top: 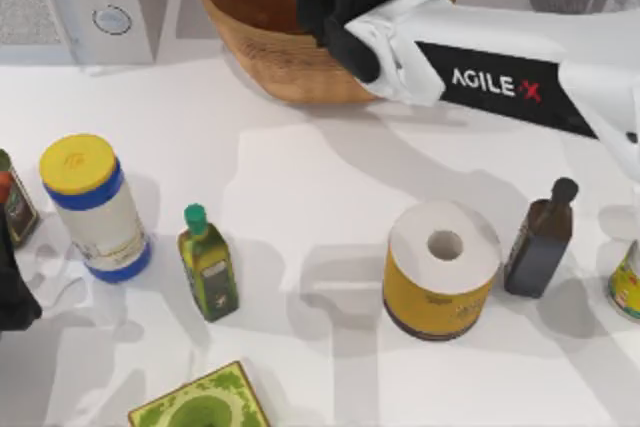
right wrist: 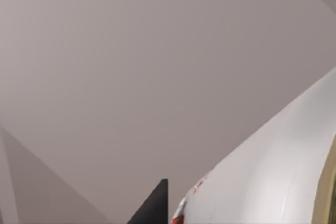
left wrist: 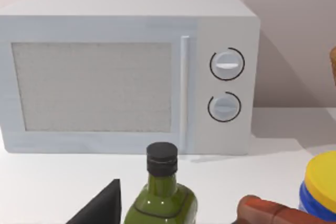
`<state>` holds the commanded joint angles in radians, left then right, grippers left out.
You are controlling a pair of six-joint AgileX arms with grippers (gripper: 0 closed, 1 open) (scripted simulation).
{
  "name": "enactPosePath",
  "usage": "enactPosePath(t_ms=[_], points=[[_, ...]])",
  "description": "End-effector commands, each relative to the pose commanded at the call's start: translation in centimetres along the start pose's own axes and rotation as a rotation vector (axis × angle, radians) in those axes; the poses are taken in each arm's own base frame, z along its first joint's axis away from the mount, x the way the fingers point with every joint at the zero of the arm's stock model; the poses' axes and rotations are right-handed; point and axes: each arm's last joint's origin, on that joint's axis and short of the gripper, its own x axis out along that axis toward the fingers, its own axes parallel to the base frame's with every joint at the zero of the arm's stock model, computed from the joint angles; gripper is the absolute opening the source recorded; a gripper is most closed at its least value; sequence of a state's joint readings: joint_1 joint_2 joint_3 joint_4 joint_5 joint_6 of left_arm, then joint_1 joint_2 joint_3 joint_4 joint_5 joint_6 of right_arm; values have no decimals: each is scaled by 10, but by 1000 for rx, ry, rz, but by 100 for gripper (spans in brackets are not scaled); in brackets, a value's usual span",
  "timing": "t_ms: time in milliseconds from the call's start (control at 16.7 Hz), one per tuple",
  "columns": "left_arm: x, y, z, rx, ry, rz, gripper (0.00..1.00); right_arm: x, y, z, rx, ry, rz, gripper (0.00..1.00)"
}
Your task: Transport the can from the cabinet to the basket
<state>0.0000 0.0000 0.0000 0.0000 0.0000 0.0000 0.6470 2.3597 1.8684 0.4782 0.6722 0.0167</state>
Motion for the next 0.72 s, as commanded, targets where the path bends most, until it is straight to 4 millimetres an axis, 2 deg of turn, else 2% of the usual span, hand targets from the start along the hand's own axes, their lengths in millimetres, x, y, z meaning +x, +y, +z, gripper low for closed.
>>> enactPosePath(t_ms=[120, 720], points=[[0, 0, 0, 0, 0, 0, 100, 0, 0, 0, 0, 0, 0, 0], [0, 0, 0, 0, 0, 0, 100, 0, 0, 0, 0, 0, 0, 75]])
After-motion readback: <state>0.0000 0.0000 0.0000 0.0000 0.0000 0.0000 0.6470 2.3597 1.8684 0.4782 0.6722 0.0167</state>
